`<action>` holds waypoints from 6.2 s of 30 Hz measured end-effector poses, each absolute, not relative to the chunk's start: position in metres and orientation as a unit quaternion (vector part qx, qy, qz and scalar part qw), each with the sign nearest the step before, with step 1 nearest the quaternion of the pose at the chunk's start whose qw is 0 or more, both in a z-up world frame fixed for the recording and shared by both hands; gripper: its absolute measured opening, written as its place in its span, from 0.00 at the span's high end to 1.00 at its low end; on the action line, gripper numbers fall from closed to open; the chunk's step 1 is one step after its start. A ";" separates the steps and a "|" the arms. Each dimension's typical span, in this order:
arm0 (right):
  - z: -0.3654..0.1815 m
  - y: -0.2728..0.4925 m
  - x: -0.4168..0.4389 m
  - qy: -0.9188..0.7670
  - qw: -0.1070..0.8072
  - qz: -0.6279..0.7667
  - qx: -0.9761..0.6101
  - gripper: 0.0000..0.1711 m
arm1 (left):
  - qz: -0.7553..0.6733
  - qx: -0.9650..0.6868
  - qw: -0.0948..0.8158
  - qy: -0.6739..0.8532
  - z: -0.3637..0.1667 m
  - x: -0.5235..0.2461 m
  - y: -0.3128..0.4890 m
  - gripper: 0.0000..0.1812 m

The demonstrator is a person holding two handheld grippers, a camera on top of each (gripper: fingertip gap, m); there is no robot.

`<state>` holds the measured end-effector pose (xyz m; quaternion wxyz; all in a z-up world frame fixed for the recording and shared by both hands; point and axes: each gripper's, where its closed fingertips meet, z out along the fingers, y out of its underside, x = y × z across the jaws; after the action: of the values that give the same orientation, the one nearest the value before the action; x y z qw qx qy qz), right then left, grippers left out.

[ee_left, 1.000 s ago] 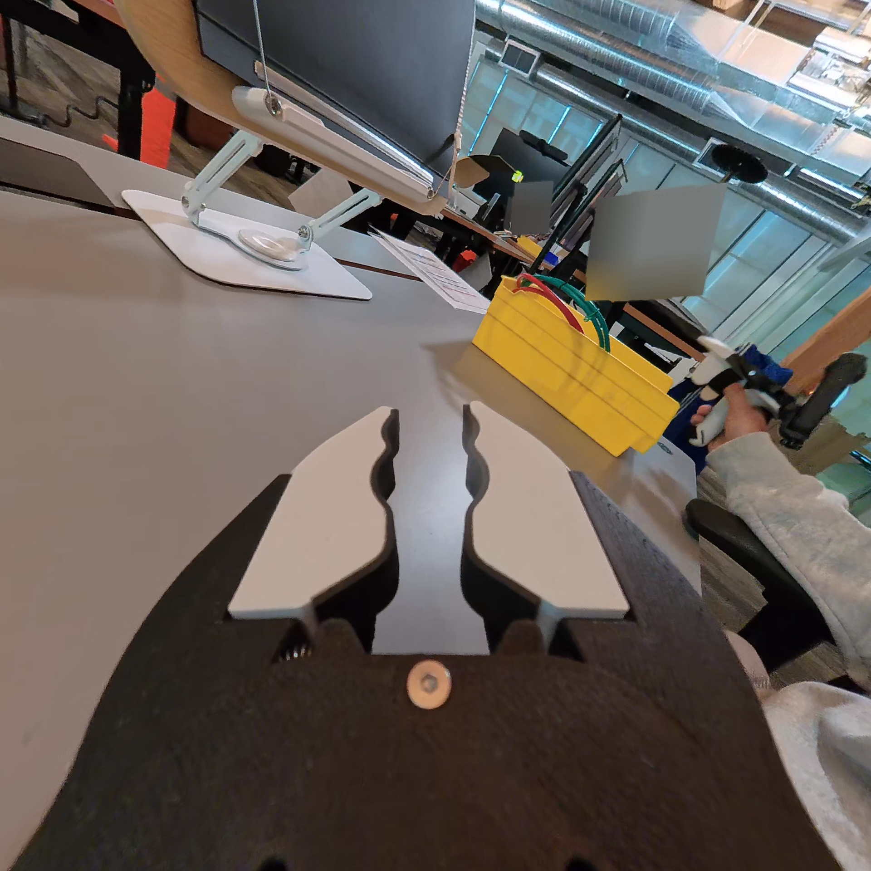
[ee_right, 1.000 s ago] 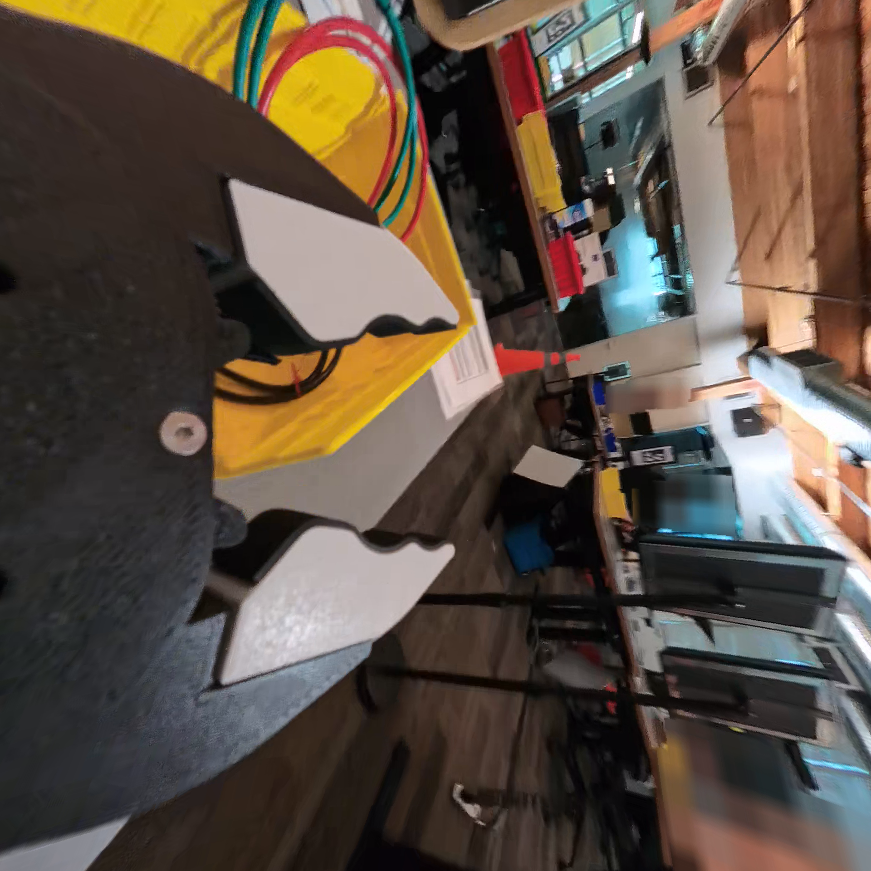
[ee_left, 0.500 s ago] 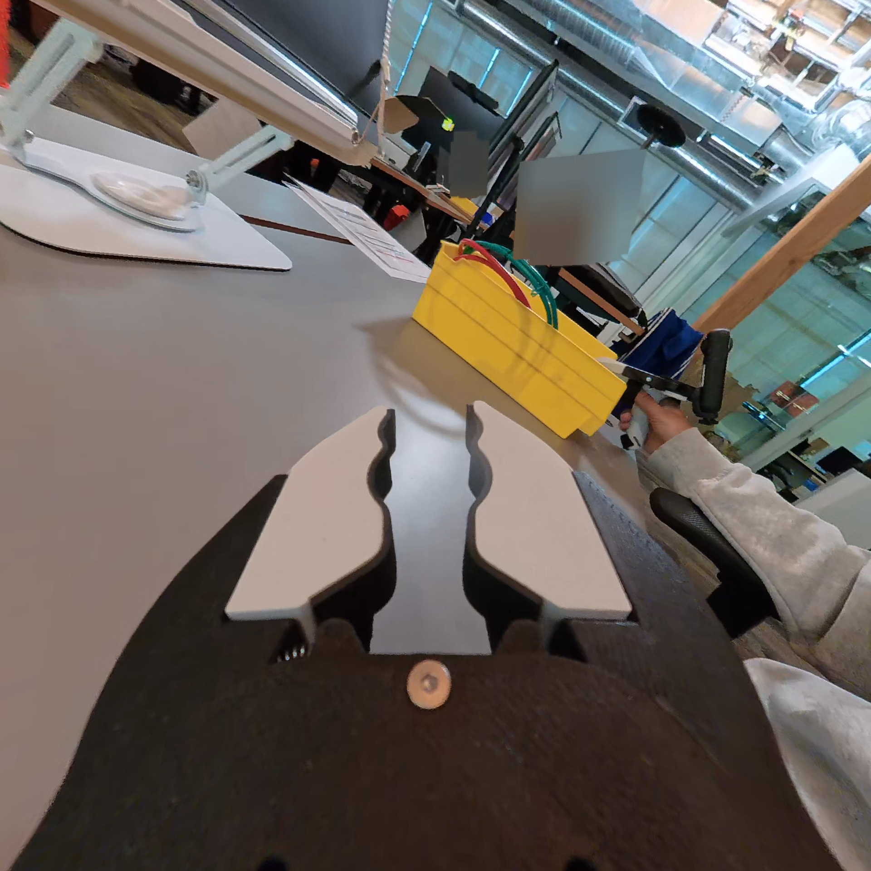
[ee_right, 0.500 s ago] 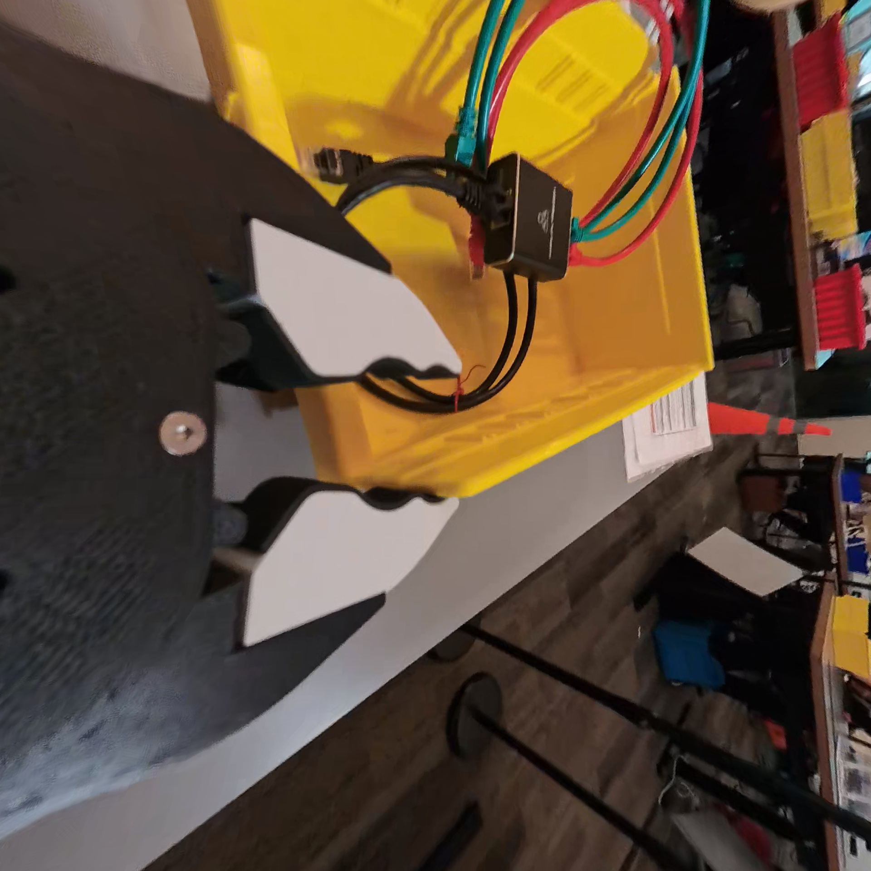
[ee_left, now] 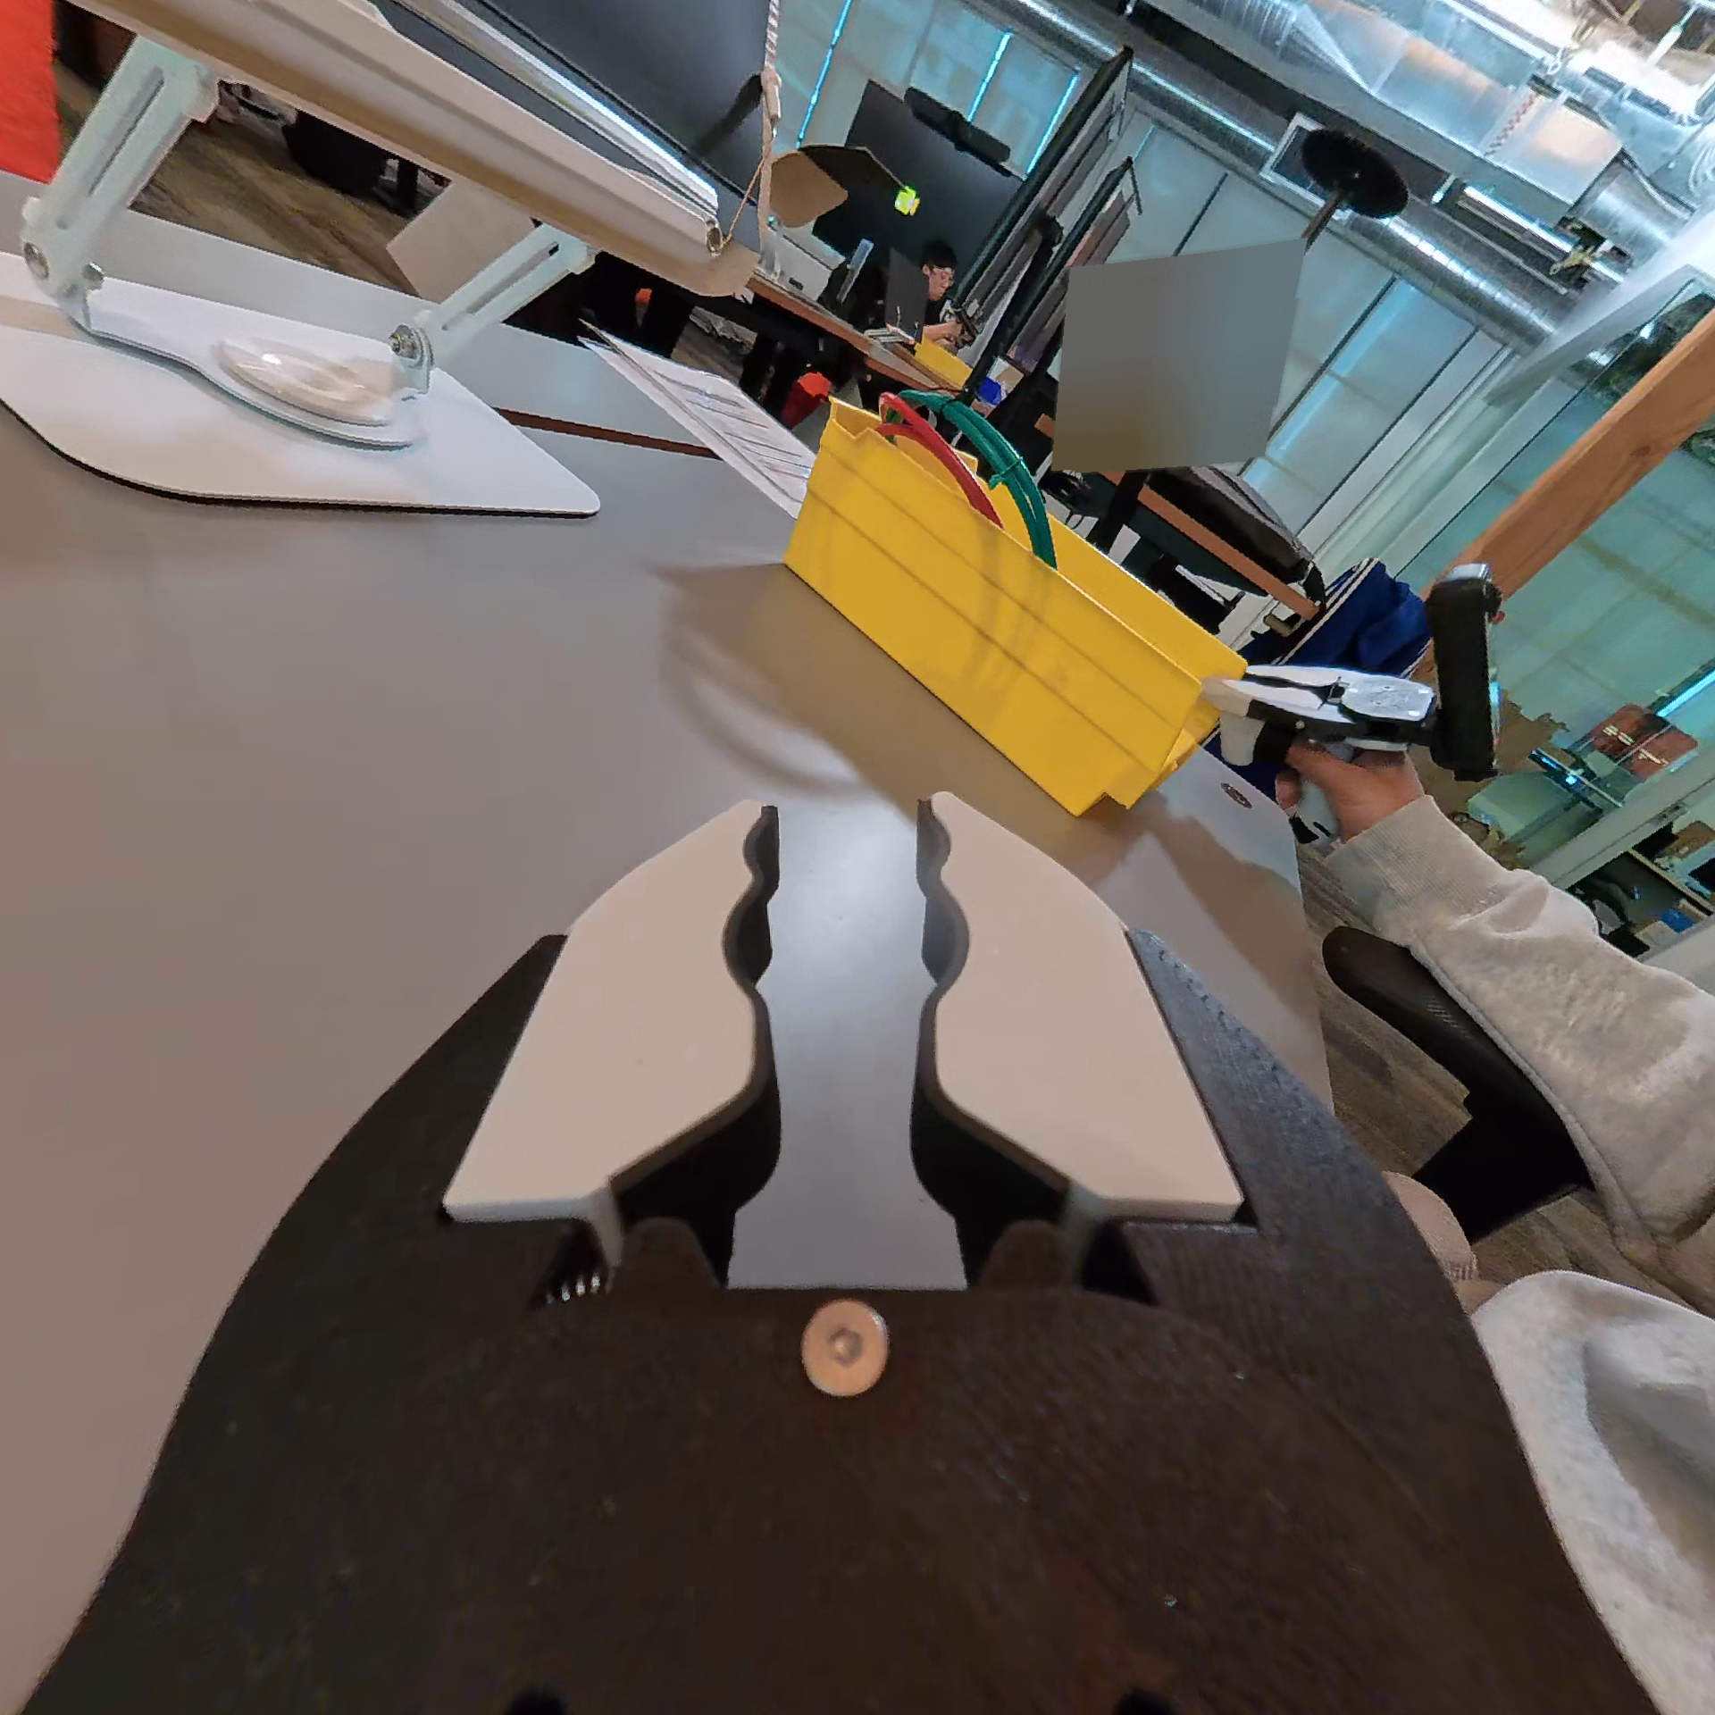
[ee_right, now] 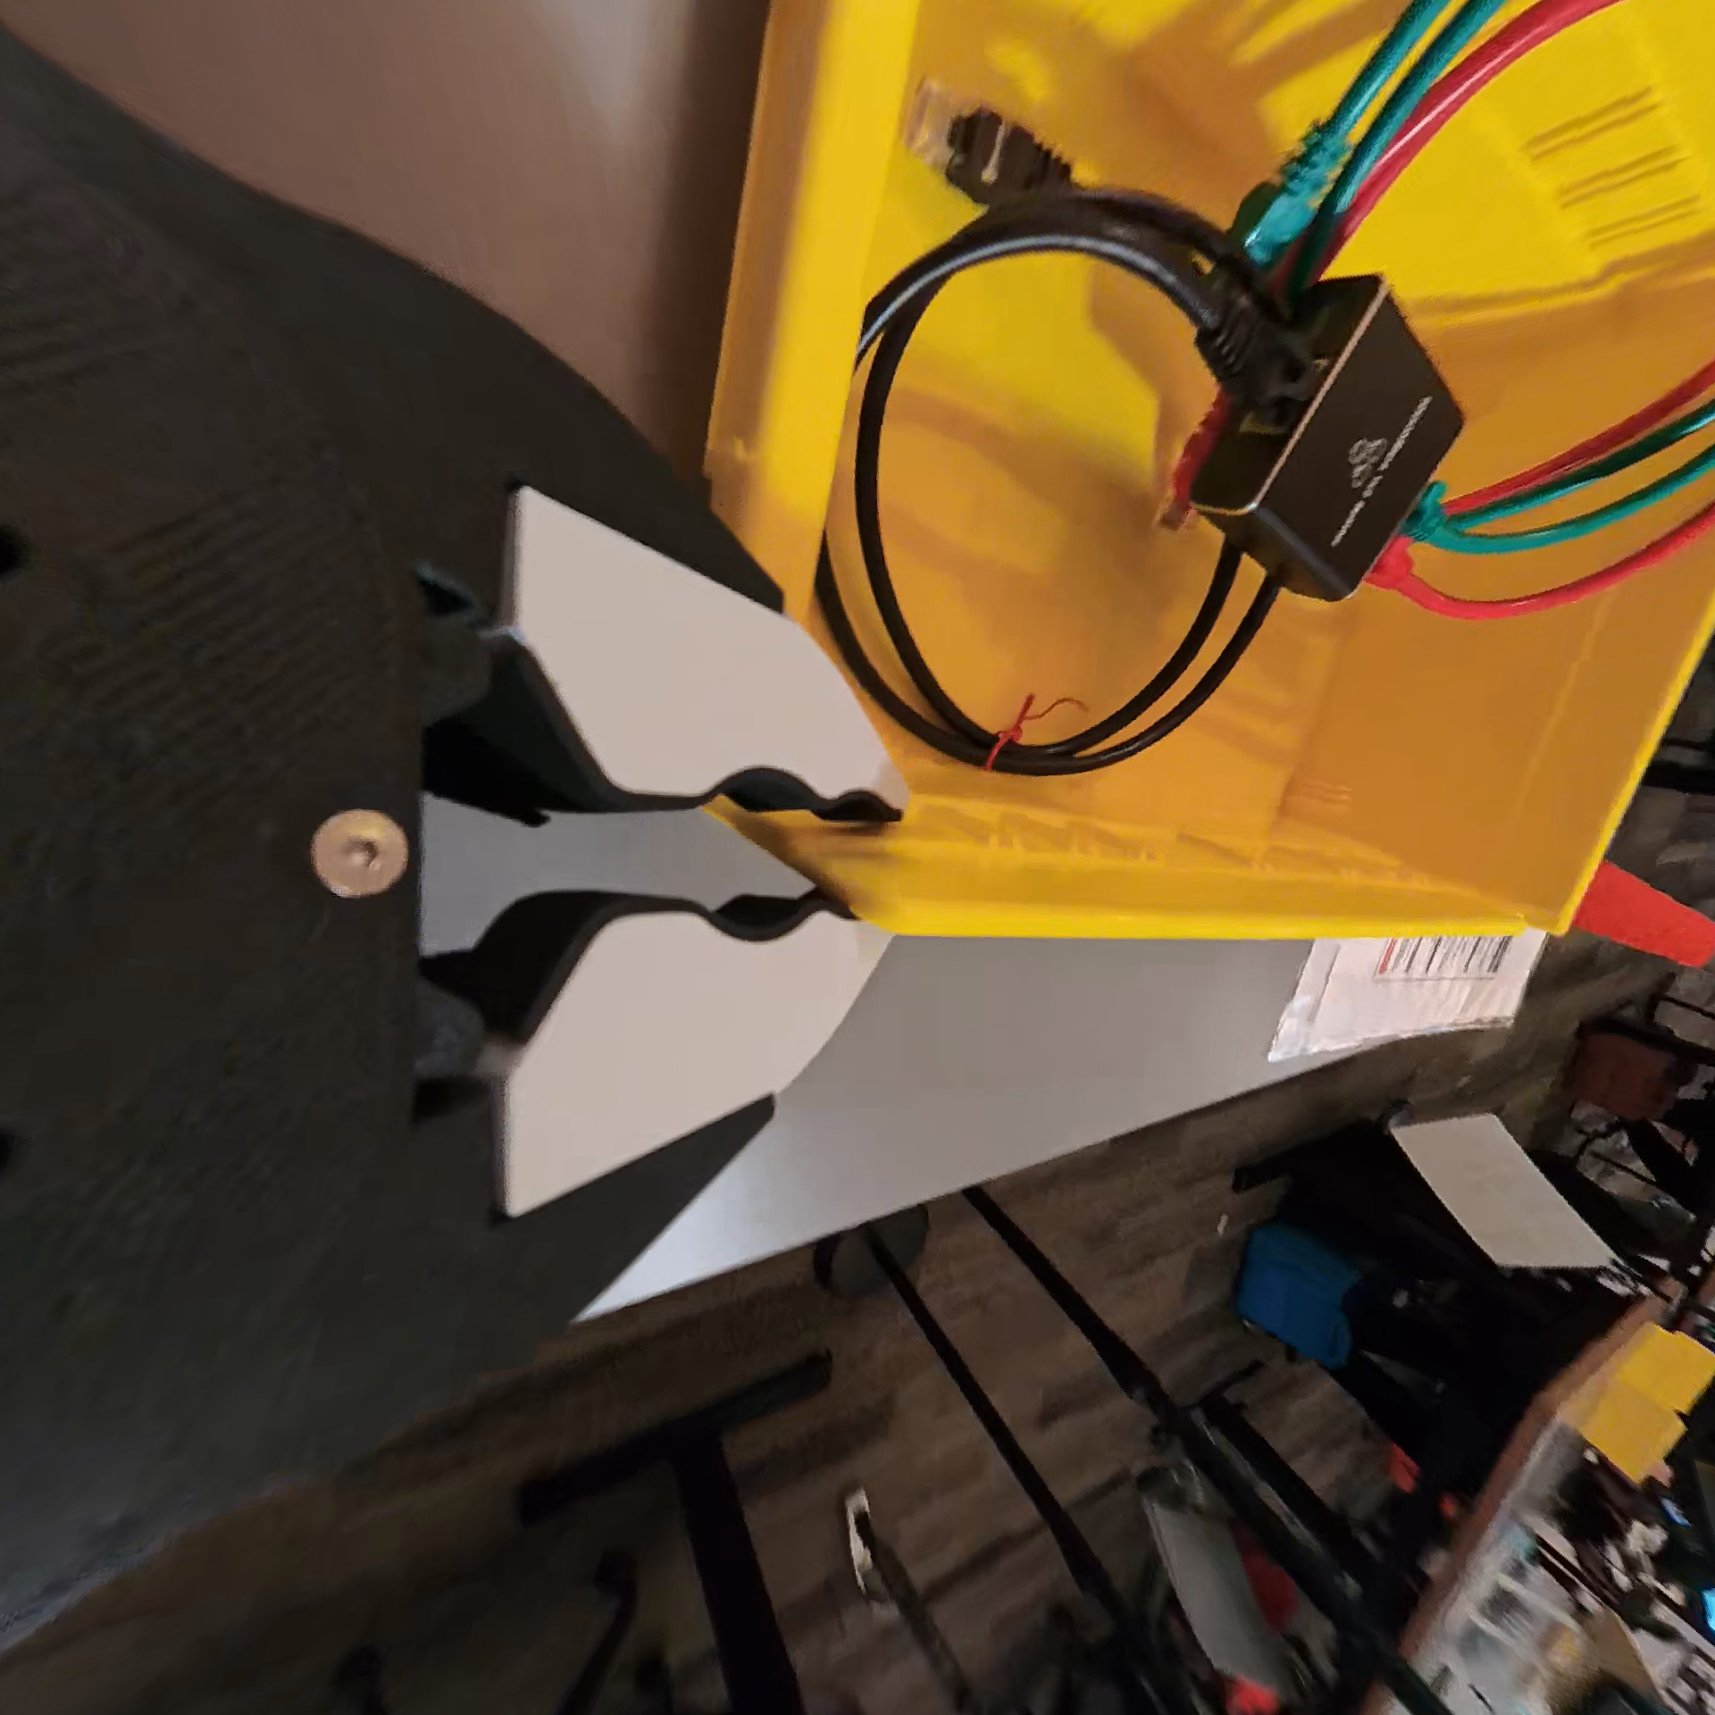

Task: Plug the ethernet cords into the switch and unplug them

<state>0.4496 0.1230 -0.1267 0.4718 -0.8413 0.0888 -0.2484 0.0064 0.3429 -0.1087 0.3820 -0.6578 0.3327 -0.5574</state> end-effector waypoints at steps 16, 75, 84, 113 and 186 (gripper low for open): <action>-0.138 0.123 0.452 0.101 0.464 -0.235 -0.848 0.88 | -0.548 -0.656 0.387 0.346 -0.109 0.008 0.339 0.84; -0.149 0.168 0.484 0.195 0.506 -0.118 -0.832 0.53 | -0.580 -0.656 0.369 0.311 -0.108 0.004 0.341 0.84; -0.150 0.170 0.479 0.190 0.510 -0.087 -0.835 0.66 | -0.582 -0.656 0.367 0.310 -0.108 0.004 0.341 0.84; -0.145 0.173 0.454 0.115 0.522 -0.101 -0.839 0.88 | -0.591 -0.658 0.356 0.302 -0.109 0.004 0.342 0.83; -0.136 0.285 0.187 -0.232 0.505 0.109 -0.824 0.86 | -0.068 -0.747 0.621 0.230 -0.113 -0.240 0.430 0.60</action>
<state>0.1869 0.2850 -0.1361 0.5053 -0.8241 -0.2315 0.1091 -0.2397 0.4303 -0.1129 0.6206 -0.7466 0.2298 -0.0683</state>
